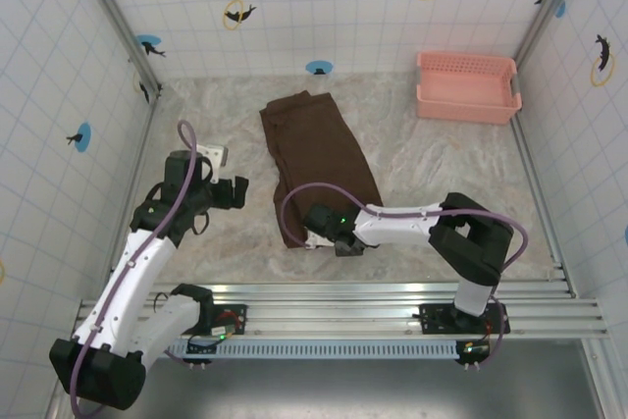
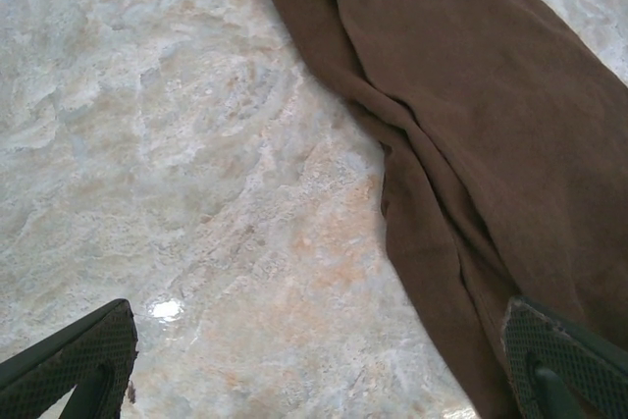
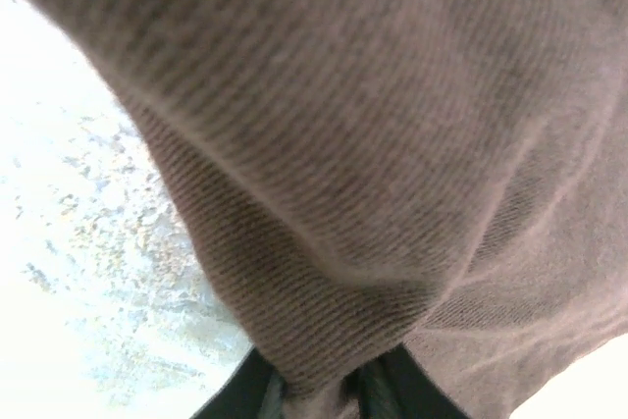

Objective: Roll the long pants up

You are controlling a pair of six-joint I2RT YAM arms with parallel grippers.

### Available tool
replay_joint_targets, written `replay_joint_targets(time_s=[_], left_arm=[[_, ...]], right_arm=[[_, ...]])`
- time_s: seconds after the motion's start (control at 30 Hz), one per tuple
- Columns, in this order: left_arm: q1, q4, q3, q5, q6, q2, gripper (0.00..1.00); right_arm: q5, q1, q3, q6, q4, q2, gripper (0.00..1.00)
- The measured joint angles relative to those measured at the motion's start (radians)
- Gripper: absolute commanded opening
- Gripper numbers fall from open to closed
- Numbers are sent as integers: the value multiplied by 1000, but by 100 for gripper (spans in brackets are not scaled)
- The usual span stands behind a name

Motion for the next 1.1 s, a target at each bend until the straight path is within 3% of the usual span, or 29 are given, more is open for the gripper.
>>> replay_joint_targets(time_s=[0.17, 0.57, 0.93, 1.1], left_arm=[[0, -43, 1, -40, 14, 35, 97], [0, -103, 28, -63, 48, 105, 97], [-13, -121, 36, -18, 62, 88, 94], [-44, -125, 36, 55, 70, 87, 78]], right_arm=[[-114, -1, 67, 22, -82, 1, 9], [-551, -48, 395, 139, -401, 26, 8], [-868, -267, 769, 138, -613, 387, 12], [-949, -307, 924, 104, -694, 519, 13]])
